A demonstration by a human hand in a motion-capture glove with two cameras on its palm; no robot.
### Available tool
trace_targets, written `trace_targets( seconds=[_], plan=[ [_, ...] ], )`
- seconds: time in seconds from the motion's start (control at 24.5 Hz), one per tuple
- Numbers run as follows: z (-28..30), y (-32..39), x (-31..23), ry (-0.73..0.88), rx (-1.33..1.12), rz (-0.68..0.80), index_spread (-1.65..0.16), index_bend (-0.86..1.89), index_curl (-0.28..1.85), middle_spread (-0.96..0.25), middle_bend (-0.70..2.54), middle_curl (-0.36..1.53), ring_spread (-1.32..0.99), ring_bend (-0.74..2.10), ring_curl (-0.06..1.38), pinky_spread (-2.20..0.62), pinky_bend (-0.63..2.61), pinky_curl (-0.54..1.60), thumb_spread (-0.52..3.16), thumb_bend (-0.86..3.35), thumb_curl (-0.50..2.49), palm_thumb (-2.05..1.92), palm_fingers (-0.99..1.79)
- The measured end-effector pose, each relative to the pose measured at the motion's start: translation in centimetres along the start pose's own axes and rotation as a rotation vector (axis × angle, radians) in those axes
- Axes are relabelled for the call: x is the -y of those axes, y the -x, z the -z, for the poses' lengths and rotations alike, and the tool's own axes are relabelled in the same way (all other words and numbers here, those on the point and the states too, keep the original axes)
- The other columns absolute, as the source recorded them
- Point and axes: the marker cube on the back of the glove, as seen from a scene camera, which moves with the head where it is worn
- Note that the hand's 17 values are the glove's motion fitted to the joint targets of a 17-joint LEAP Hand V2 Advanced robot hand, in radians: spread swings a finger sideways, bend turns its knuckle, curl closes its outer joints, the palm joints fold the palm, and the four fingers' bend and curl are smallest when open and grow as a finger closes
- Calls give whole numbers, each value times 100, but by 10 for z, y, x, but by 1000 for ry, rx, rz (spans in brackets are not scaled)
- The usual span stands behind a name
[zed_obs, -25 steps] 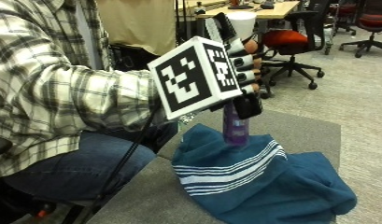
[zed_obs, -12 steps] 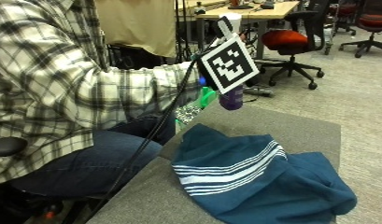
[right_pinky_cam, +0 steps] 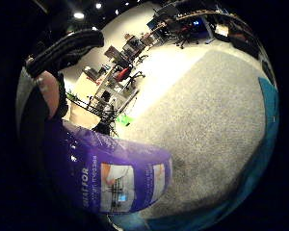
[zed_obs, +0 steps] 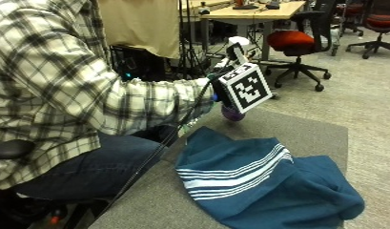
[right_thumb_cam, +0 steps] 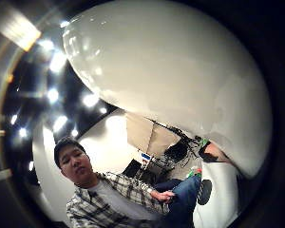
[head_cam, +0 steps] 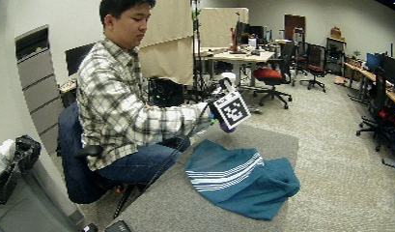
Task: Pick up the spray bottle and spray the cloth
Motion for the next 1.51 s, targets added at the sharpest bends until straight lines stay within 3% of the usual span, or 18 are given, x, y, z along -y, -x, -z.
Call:
trace_targets(
  seconds=[0.9,1.51],
  plan=[
    [-17,-21,-6,57,14,-2,-28,12,41,-14,38,55,-19,48,48,-14,46,41,33,-3,81,110,109],
    [-10,-17,-12,119,-18,-14,-28,11,35,-11,32,52,-17,40,45,-3,41,40,58,-6,73,99,84]
  ],
)
